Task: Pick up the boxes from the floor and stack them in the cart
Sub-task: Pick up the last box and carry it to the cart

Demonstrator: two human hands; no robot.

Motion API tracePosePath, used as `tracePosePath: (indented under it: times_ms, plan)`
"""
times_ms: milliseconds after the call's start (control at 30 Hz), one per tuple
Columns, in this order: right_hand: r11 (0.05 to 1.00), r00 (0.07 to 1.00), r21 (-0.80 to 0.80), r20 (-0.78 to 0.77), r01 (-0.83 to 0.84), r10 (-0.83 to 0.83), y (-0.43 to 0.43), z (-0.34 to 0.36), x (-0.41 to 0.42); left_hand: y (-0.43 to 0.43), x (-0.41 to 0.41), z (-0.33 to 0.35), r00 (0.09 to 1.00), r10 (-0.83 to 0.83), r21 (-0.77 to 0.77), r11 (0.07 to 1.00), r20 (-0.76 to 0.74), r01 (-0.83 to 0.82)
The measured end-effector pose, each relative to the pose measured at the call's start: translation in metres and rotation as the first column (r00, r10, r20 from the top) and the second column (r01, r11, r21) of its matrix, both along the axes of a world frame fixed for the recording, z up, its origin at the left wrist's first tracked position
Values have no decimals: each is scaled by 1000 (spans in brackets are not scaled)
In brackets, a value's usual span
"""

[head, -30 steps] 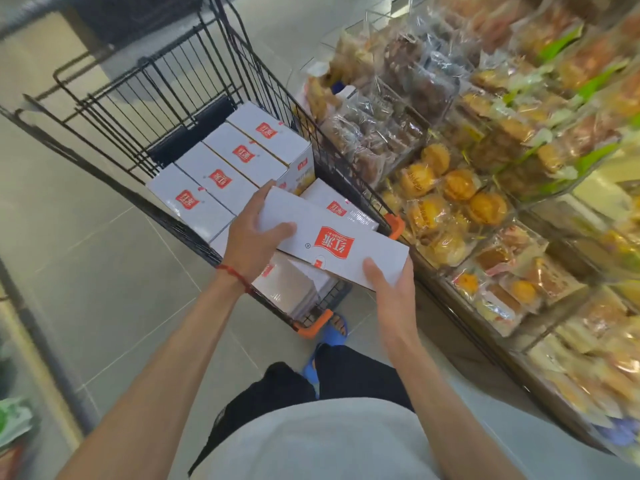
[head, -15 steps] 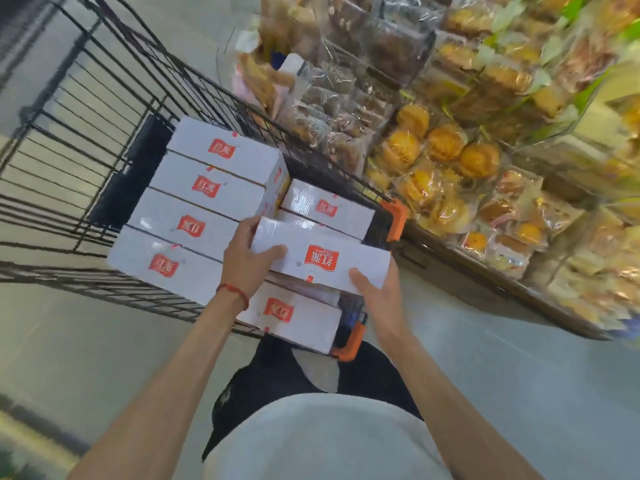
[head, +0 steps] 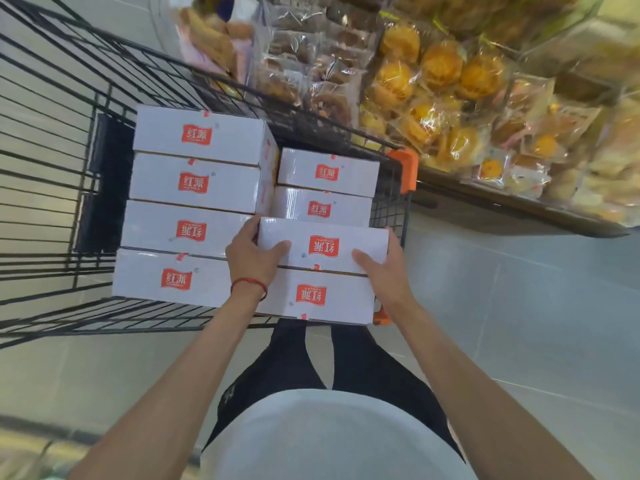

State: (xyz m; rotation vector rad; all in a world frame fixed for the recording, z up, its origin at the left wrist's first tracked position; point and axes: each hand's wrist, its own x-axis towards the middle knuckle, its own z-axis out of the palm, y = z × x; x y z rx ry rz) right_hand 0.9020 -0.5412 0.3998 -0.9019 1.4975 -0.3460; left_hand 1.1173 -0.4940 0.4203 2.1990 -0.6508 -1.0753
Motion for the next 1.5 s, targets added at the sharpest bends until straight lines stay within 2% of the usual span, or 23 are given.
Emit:
tracePosePath:
  times_ms: [133, 233, 300, 367, 433, 533, 600, 667, 800, 933, 1233, 1367, 1500]
  plan:
    - [1000, 999, -14, -33, 19, -19, 5, -1, -2, 6, 0, 3, 998, 67, -48, 997, -16, -67]
    - [1000, 998, -28, -63, 10, -12, 7, 0, 0, 16, 7, 5, 998, 48, -88, 995, -51, -53]
    - [999, 996, -33, -85, 21, -24, 9, -2, 0, 22, 12, 5, 999, 9, -100, 995, 45, -4]
    - [998, 992, -48, -118, 34, -40, 12, -3, 2, 26, 19, 4, 978, -111, -42, 992, 176, 121]
    - [997, 988, -60, -150, 38, -46, 16, -4, 4, 29, 28, -3, 898, -341, 111, 940, 278, 323]
    - [998, 993, -47, -112, -37, 31, 26, -3, 2, 39, 39, -18, 701, -660, 363, 745, 272, 560]
    - [992, 992, -56, -68, -112, 108, 34, -4, -4, 46, 39, -23, 583, -771, 448, 629, 256, 636]
    - [984, 985, -65, -55, -165, 161, 37, -4, -10, 46, 40, -24, 541, -802, 479, 590, 253, 650]
    - [975, 975, -49, -54, -217, 214, 36, -1, -13, 45, 39, -29, 534, -805, 505, 584, 260, 635]
    - [965, 964, -59, -91, -254, 248, 36, -1, -8, 50, 42, -35, 580, -763, 469, 639, 285, 610]
    - [969, 966, -4, -82, -247, 246, 32, -1, -7, 51, 40, -32, 571, -761, 459, 644, 307, 612]
    - [968, 962, -108, -180, -226, 205, 39, 0, -1, 50, 36, -24, 574, -766, 478, 636, 290, 606]
    - [943, 937, -234, -311, -235, 156, 50, 1, -2, 66, 17, -7, 654, -689, 430, 716, 312, 550]
